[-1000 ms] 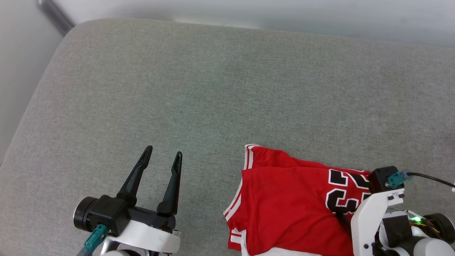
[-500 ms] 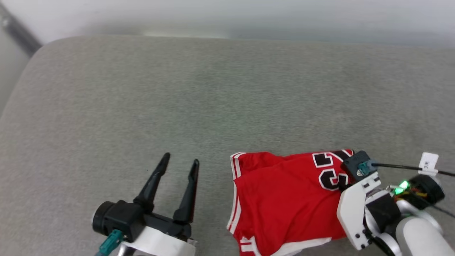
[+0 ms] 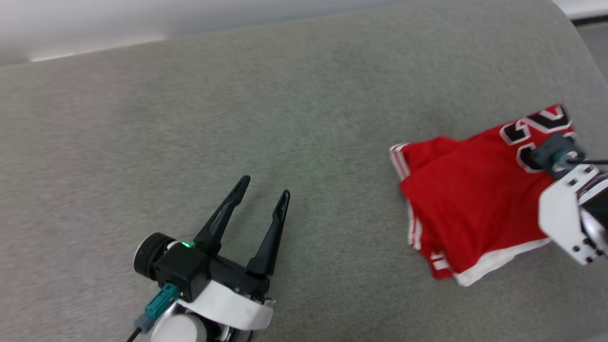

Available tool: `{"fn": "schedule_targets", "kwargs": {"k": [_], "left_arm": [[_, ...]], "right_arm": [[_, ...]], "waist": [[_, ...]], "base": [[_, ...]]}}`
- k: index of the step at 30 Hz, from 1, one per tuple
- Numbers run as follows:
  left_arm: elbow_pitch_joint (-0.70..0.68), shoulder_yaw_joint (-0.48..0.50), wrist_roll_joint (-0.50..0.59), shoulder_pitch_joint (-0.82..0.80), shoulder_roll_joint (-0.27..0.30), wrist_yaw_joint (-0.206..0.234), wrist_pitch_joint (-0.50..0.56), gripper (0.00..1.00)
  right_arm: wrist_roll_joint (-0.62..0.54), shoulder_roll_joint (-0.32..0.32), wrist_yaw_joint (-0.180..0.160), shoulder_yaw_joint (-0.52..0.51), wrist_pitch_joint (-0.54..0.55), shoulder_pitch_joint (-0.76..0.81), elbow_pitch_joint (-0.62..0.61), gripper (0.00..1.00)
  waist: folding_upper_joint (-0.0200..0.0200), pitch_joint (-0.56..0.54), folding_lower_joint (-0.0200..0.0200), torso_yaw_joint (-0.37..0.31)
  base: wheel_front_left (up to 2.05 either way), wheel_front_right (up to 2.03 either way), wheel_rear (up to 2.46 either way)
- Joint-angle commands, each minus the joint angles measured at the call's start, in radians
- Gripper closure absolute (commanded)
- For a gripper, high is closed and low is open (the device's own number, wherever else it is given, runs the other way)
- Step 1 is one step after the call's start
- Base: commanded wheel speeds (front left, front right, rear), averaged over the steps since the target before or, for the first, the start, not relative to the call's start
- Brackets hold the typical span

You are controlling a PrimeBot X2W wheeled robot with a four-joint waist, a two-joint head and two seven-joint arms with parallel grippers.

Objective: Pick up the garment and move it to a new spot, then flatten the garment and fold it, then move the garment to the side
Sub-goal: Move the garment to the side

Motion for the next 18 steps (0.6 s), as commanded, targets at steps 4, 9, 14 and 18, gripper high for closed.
{"fn": "schedule_targets", "kwargs": {"k": [4,9,14,18], "left_arm": [[-0.003,-0.020,0.013,-0.061,0.036,-0.001,-0.002,0.00],[-0.019,-0.067,0.022,-0.141,0.075,-0.001,-0.002,0.00],[-0.047,-0.091,0.029,-0.201,0.107,-0.001,-0.002,0.00],[-0.074,-0.102,0.039,-0.229,0.130,-0.001,-0.002,0.00]], "right_arm": [[0.010,-0.053,-0.001,-0.010,-0.070,-0.066,0.049,1.00],[0.013,-0.095,-0.001,-0.083,-0.187,-0.109,0.172,1.00],[-0.015,-0.126,-0.001,-0.168,-0.308,-0.129,0.325,1.00],[-0.046,-0.134,-0.001,-0.239,-0.403,-0.141,0.446,1.00]], "waist": [[-0.0001,0.142,0.0000,-0.127],[-0.0001,0.231,0.0000,-0.136],[-0.0001,0.298,0.0000,-0.121],[-0.0001,0.336,0.0000,-0.104]], "base": [[0.00,0.00,0.00],[0.00,0.00,0.00],[0.00,0.00,0.00],[0.00,0.00,0.00]]}}
